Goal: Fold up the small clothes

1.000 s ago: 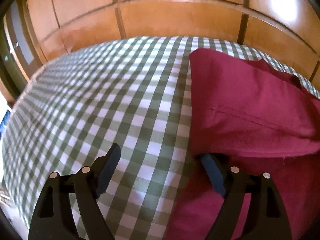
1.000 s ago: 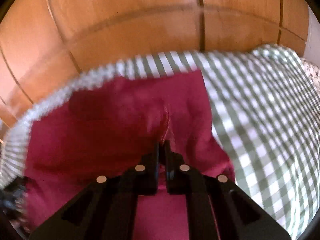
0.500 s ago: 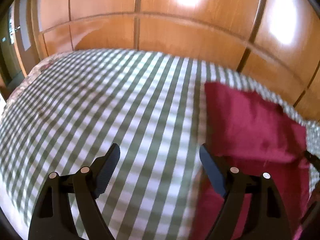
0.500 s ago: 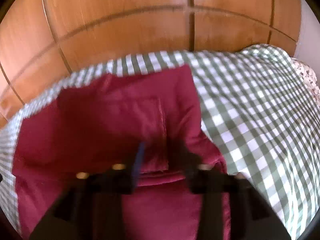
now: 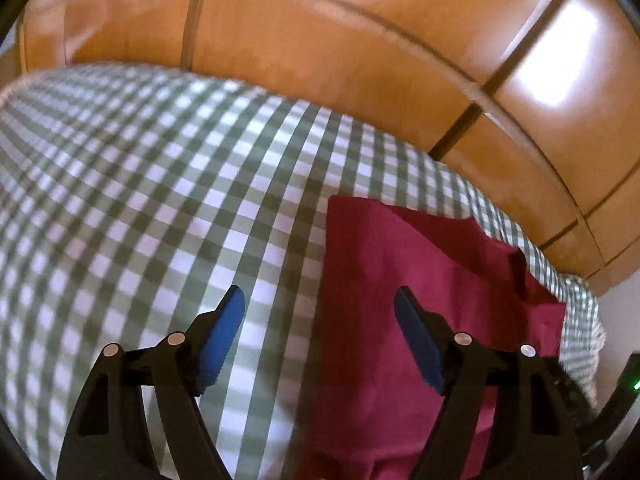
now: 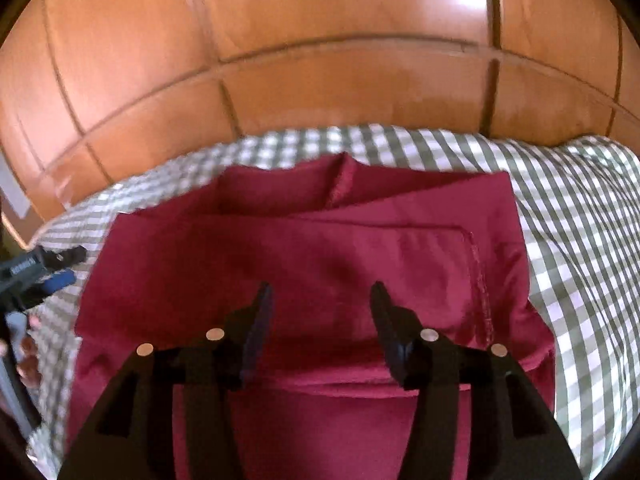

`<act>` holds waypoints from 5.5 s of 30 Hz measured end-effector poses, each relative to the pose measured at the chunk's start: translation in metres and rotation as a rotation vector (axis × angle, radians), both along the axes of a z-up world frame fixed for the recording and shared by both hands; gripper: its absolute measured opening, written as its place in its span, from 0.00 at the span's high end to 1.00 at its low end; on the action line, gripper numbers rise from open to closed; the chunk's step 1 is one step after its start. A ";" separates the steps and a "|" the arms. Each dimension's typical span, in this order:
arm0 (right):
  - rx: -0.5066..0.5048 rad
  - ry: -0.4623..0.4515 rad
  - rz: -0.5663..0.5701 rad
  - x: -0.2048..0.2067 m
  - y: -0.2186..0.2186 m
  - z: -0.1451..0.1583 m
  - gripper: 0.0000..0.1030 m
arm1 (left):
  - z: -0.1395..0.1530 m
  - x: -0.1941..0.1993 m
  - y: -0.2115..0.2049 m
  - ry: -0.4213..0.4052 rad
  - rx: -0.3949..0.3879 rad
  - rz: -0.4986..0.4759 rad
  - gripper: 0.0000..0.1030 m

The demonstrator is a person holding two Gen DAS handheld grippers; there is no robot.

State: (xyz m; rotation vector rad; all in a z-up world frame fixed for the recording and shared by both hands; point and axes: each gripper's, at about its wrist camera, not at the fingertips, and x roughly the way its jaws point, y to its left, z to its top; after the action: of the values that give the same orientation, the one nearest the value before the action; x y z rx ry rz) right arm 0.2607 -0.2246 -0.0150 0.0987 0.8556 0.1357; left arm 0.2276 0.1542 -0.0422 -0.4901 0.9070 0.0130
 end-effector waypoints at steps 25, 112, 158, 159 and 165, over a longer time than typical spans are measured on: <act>-0.058 -0.079 -0.010 0.000 -0.007 -0.029 0.48 | 0.004 0.000 -0.091 -0.077 0.421 -0.060 0.67; 0.186 0.263 0.120 -0.266 -0.129 -0.011 0.91 | -0.021 -0.320 -0.092 0.020 0.045 -0.469 0.92; 0.280 0.113 -0.053 -0.134 -0.144 -0.012 0.77 | -0.024 -0.194 -0.057 -0.035 -0.157 -0.294 0.85; 0.288 0.111 -0.043 -0.143 -0.145 -0.010 0.77 | -0.022 -0.200 -0.057 -0.042 -0.144 -0.305 0.85; 0.320 0.146 -0.006 -0.194 -0.143 -0.009 0.78 | -0.021 -0.241 -0.051 -0.031 -0.149 -0.334 0.86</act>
State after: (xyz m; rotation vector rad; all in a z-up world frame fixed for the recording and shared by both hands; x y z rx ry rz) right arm 0.0667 -0.3677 -0.0238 0.4149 0.9741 0.2613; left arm -0.0130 0.1029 -0.0632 -0.4702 0.9541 -0.3669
